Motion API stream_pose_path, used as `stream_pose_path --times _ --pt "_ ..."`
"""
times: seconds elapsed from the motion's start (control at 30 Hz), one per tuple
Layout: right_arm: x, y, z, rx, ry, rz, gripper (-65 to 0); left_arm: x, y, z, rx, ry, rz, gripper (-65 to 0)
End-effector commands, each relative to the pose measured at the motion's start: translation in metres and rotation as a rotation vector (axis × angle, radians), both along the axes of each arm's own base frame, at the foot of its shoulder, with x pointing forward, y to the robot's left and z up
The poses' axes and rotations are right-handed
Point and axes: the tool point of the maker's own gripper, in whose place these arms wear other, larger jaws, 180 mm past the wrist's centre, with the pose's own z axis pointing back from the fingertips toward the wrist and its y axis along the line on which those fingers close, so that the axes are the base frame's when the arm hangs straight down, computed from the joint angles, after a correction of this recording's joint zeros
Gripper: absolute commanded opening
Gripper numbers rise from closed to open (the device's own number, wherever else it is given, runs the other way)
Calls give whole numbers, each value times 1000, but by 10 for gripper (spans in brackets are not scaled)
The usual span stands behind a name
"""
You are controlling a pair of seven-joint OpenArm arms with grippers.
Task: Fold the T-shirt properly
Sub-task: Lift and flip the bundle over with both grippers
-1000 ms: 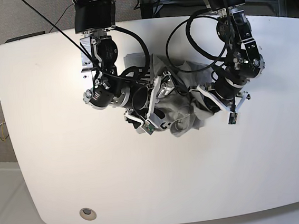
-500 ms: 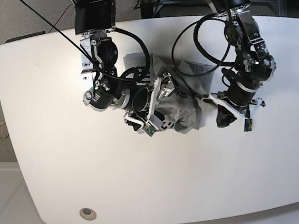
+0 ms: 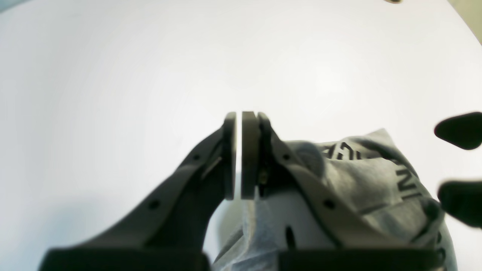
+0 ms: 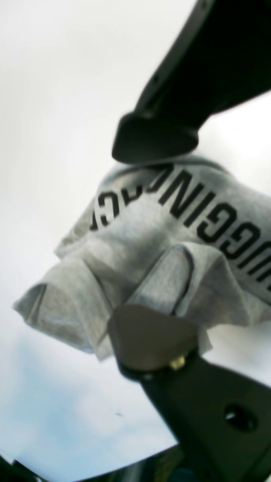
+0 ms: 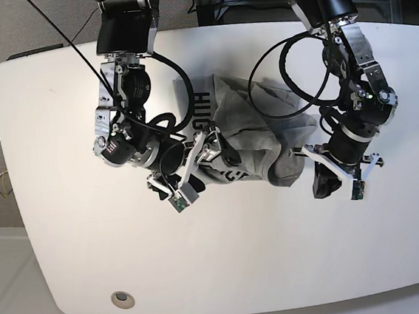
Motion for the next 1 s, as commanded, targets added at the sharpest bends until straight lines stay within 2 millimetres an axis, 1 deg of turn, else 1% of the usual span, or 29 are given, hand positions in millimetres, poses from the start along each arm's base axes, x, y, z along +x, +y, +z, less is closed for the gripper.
stream_pose_path --times 0.0,0.03,0.07,0.1,0.17,0.2,0.23,0.27,0.3,0.37,0.43,0.5,0.53,0.7,0.97 --pt "9 -4 18 23 -61 -10 -183 6 -12 20 -11 -65 -36 -634" --pt "9 -7 17 17 -60 -13 -220 5 -15 19 -10 -65 -45 -634" --pt "8 -9 16 10 -60 -12 -276 4 -20 18 -9 -61 -58 -634" --pt "8 -9 15 9 -59 -11 -299 4 -21 18 -9 -61 -61 -634" --pt "4 -10 15 2 -62 -11 -411 3 -33 16 -5 -58 -94 -634" --pt "2 -10 13 1 -58 -12 -447 3 -37 16 -2 -58 -106 -634" --pt "-2 -10 13 -1 -60 -12 -504 2 -44 16 1 -57 -124 -634" --pt "-4 -11 14 -2 -63 -14 -539 2 -48 16 1 -57 -136 -634" --pt "-6 -12 15 -6 -70 -15 -592 1 -53 16 3 -57 -151 -634" --pt "-9 -12 17 -8 -78 -17 -650 0 -60 16 3 -58 -170 -634" --pt "-12 -14 17 -10 -81 -19 -650 0 -65 16 4 -58 -184 -634" --pt "-17 -14 14 -12 -73 -20 -626 -1 -67 16 4 -58 -188 -636" --pt "-18 -14 14 -12 -72 -21 -625 -1 -67 16 4 -58 -188 -636" --pt "-27 -14 6 -13 -49 -20 -650 -1 -67 16 6 -57 -189 -636" --pt "-39 -13 -6 -11 -10 -18 -650 -1 -67 15 7 -56 -189 -636"
